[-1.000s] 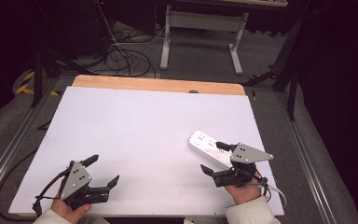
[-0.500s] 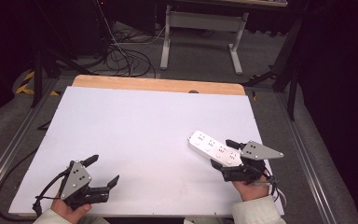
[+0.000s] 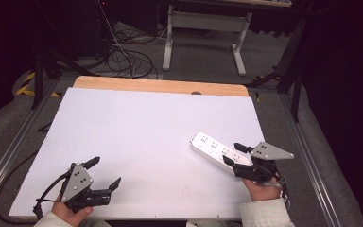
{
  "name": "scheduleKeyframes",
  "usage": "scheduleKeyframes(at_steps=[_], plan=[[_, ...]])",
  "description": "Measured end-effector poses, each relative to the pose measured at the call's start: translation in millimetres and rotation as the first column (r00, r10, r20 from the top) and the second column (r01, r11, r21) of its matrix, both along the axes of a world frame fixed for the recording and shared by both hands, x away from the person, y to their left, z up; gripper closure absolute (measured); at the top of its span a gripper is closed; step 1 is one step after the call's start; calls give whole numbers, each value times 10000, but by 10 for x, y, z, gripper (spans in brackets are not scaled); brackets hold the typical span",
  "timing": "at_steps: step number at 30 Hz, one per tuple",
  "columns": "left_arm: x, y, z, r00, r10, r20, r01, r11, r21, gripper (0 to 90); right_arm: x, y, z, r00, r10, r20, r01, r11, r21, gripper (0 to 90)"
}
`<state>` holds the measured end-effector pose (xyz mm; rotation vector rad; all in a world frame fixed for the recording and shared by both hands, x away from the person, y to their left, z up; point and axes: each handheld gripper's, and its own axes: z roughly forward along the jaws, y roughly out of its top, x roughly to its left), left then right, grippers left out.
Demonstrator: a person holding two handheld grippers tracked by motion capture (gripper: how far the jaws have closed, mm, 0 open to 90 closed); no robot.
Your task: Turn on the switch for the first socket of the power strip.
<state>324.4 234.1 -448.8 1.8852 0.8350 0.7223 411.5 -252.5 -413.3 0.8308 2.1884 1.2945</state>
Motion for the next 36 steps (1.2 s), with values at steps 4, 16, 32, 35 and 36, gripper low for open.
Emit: scheduleKeyframes(at_steps=[4, 16, 32, 35, 36], plan=[[0, 0, 0, 10000, 6, 6, -6, 10000, 0, 108, 13, -19, -9, 9983, -534, -245, 531, 9985, -102, 524], [2, 1, 0, 10000, 9, 24, -9, 10000, 10, 108, 16, -58, 2, 9956, -783, -516, 755, 9957, -542, 900], [0, -2, -2, 10000, 30, 16, -30, 10000, 39, 108, 150, -41, -106, 9718, -1554, -1773, 1210, 9742, -1907, 900], [1, -3, -2, 10000, 18, 28, -18, 10000, 62, 108, 183, -38, -142, 9653, -1609, -2056, 1171, 9707, -2099, 900], [0, -4, -2, 10000, 15, 26, -15, 10000, 61, 108, 190, -35, -152, 9636, -1593, -2149, 1124, 9701, -2149, 900]])
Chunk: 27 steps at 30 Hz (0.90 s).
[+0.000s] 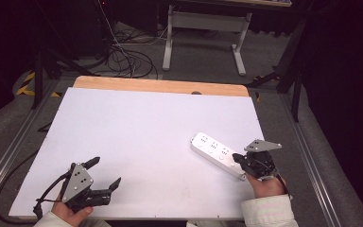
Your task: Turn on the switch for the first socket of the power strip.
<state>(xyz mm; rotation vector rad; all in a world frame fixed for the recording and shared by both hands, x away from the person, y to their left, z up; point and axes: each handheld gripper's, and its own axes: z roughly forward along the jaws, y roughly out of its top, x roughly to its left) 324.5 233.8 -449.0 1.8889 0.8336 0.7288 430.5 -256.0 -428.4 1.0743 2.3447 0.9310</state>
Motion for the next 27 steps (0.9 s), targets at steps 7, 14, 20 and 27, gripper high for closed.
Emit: scheduleKeyframes(at_steps=[7, 14, 20, 27], plan=[[-4, 3, 2, 10000, 13, 2, -13, 10000, -1, 109, 32, 24, -52, 9991, 15, -426, -27, 9996, -281, 900], [-4, 2, 3, 10000, 11, 24, -11, 10000, 7, 109, 53, 47, -101, 9970, 29, -774, -72, 9984, -556, 900], [-4, 2, 2, 10000, 7, 31, -7, 10000, 5, 109, 67, 59, -141, 9957, 38, -925, -102, 9976, -689, 900], [-6, 4, 4, 10000, 17, 71, -18, 10000, 25, 109, 61, 67, -154, 9962, 33, -874, -95, 9974, -709, 900]])
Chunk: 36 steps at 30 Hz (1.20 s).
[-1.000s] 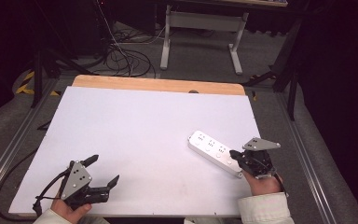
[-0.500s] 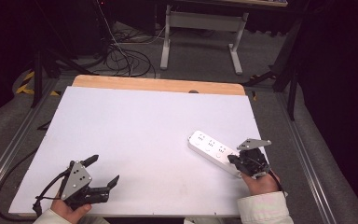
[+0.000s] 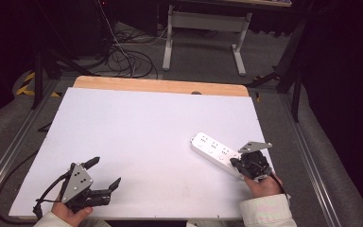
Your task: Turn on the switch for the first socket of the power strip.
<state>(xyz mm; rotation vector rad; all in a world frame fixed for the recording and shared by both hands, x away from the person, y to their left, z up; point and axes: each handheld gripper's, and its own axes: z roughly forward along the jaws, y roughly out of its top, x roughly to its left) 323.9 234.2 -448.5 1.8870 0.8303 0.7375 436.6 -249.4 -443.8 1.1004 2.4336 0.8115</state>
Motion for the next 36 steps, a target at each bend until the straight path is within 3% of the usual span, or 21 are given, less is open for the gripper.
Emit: scheduleKeyframes(at_steps=[10, 36], plan=[[-2, 2, 1, 10000, -23, 13, 23, 10000, -1, 109, -33, 22, -23, 9998, 5, 192, -4, 10000, -75, 900], [-6, 2, 1, 10000, -14, 14, 14, 10000, 24, 109, -25, 0, -40, 10000, -58, 2, 58, 9999, 119, 900]])
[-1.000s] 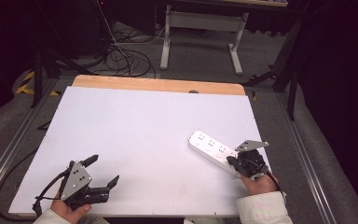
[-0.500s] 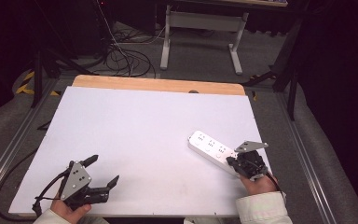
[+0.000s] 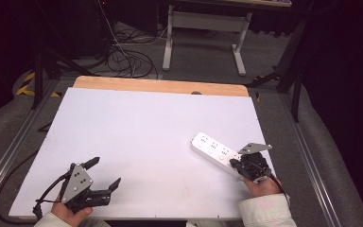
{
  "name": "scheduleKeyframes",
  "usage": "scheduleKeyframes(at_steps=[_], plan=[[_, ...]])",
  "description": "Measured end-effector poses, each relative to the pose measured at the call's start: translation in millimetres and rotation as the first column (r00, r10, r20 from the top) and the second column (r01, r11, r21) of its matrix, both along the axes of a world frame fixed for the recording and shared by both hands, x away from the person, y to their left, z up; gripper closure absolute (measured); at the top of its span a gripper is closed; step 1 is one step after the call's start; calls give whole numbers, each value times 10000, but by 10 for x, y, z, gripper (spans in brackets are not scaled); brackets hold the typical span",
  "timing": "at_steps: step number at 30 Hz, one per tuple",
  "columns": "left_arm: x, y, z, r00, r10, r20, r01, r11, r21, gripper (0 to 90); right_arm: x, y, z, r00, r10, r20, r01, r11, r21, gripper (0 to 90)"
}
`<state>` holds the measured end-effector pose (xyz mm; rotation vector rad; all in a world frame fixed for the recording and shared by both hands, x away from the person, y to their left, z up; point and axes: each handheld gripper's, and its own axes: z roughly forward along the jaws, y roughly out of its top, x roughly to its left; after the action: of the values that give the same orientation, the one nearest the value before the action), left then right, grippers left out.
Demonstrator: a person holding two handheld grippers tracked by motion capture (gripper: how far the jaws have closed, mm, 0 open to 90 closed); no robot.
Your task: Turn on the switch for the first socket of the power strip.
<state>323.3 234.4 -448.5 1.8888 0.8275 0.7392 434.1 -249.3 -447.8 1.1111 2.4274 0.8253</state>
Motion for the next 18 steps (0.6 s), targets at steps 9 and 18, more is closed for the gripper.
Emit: scheduleKeyframes(at_steps=[9, 18], plan=[[-5, -1, 0, 10000, -15, -33, 15, 10000, -24, 109, 2, -20, -12, 10000, -55, -57, 56, 9998, 170, 900], [-6, -1, 1, 10000, -5, -21, 5, 10000, -20, 109, 7, -36, -19, 9999, -35, -101, 38, 9996, 275, 900]])
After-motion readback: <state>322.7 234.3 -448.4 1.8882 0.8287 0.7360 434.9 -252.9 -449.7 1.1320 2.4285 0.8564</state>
